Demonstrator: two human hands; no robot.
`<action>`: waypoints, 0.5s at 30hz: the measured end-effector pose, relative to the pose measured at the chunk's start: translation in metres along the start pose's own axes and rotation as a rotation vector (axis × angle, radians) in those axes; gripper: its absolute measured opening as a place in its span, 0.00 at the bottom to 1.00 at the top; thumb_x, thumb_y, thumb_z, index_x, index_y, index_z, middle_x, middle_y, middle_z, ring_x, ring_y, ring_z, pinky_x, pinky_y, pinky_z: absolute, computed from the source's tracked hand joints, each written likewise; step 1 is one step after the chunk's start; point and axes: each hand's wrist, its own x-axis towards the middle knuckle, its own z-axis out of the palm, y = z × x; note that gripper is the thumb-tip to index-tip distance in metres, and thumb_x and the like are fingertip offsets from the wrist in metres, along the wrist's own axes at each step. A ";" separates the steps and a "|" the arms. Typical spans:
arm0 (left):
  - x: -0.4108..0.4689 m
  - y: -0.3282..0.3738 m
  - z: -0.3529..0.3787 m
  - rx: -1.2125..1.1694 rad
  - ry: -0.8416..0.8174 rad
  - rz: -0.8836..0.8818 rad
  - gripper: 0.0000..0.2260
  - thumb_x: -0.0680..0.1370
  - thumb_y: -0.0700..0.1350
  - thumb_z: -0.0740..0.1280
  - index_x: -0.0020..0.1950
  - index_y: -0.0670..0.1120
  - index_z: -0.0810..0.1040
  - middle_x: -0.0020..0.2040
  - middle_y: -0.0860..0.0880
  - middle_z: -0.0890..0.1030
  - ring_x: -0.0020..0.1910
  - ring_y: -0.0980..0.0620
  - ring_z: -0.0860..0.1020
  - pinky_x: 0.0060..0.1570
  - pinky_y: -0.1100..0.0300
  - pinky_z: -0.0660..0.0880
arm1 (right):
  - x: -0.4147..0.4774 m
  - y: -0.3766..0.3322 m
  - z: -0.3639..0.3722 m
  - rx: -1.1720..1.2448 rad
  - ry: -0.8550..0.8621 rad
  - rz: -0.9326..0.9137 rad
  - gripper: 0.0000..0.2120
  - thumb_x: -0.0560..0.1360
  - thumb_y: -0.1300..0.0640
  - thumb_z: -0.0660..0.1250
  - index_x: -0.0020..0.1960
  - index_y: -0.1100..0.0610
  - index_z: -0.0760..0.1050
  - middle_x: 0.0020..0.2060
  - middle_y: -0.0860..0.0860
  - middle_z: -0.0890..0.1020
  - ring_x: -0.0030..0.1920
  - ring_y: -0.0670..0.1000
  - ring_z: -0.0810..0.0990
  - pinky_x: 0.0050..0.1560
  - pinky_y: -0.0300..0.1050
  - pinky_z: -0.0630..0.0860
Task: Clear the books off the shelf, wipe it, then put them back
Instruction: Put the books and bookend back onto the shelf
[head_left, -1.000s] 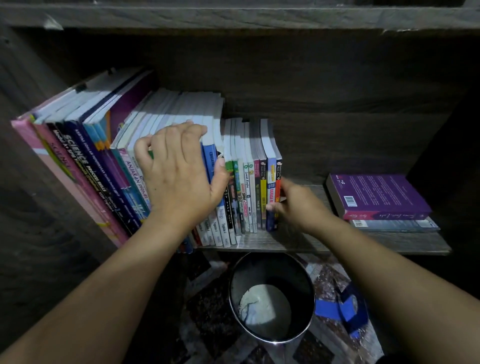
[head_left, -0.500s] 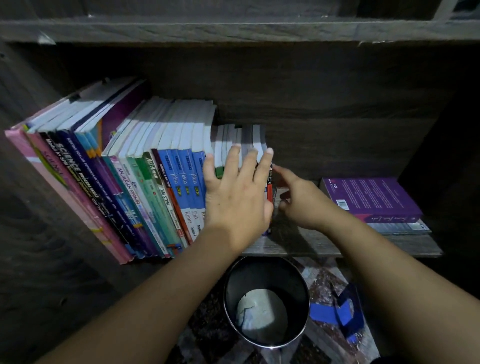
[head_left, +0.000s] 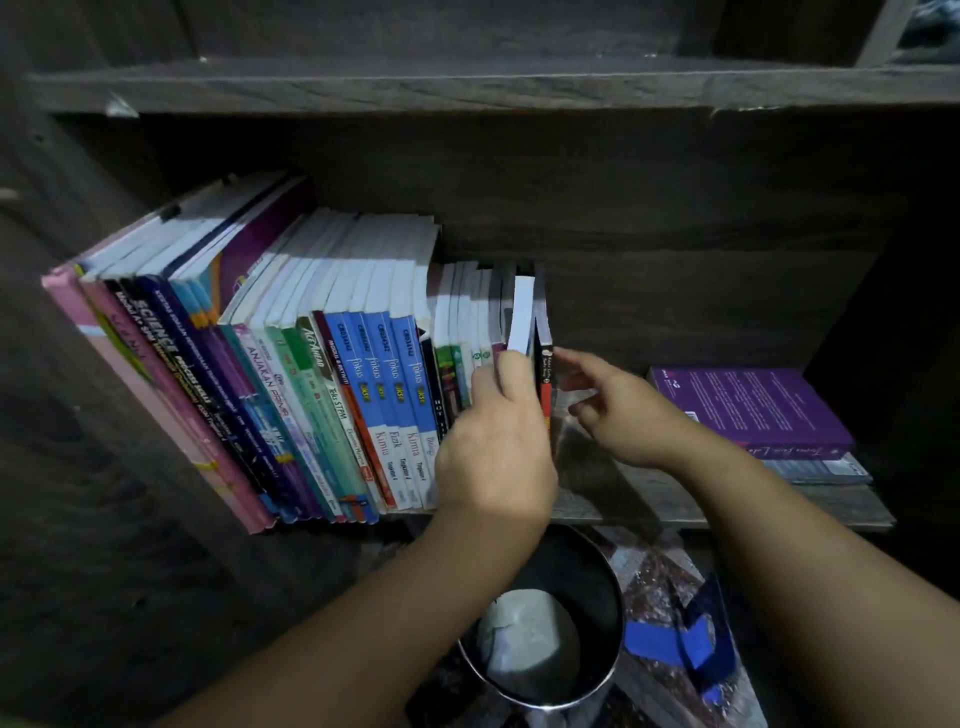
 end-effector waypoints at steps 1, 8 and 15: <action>0.001 0.002 -0.001 0.032 -0.055 -0.004 0.23 0.75 0.41 0.69 0.59 0.47 0.57 0.52 0.45 0.73 0.38 0.45 0.79 0.28 0.56 0.67 | 0.001 -0.001 0.002 0.018 0.005 -0.014 0.34 0.78 0.65 0.62 0.76 0.41 0.54 0.59 0.43 0.74 0.51 0.41 0.76 0.49 0.33 0.71; 0.002 0.002 -0.007 0.123 -0.186 -0.025 0.49 0.78 0.40 0.66 0.71 0.54 0.22 0.48 0.44 0.75 0.37 0.47 0.74 0.33 0.51 0.74 | 0.002 -0.009 0.009 0.087 0.063 -0.137 0.44 0.76 0.63 0.65 0.77 0.38 0.40 0.61 0.47 0.74 0.45 0.38 0.78 0.51 0.40 0.74; 0.023 -0.010 -0.089 0.294 -0.445 0.116 0.26 0.76 0.46 0.64 0.74 0.55 0.64 0.56 0.50 0.77 0.48 0.50 0.75 0.40 0.57 0.71 | 0.004 -0.024 0.013 0.094 0.182 -0.327 0.41 0.73 0.64 0.66 0.76 0.38 0.51 0.76 0.50 0.56 0.74 0.47 0.61 0.71 0.42 0.63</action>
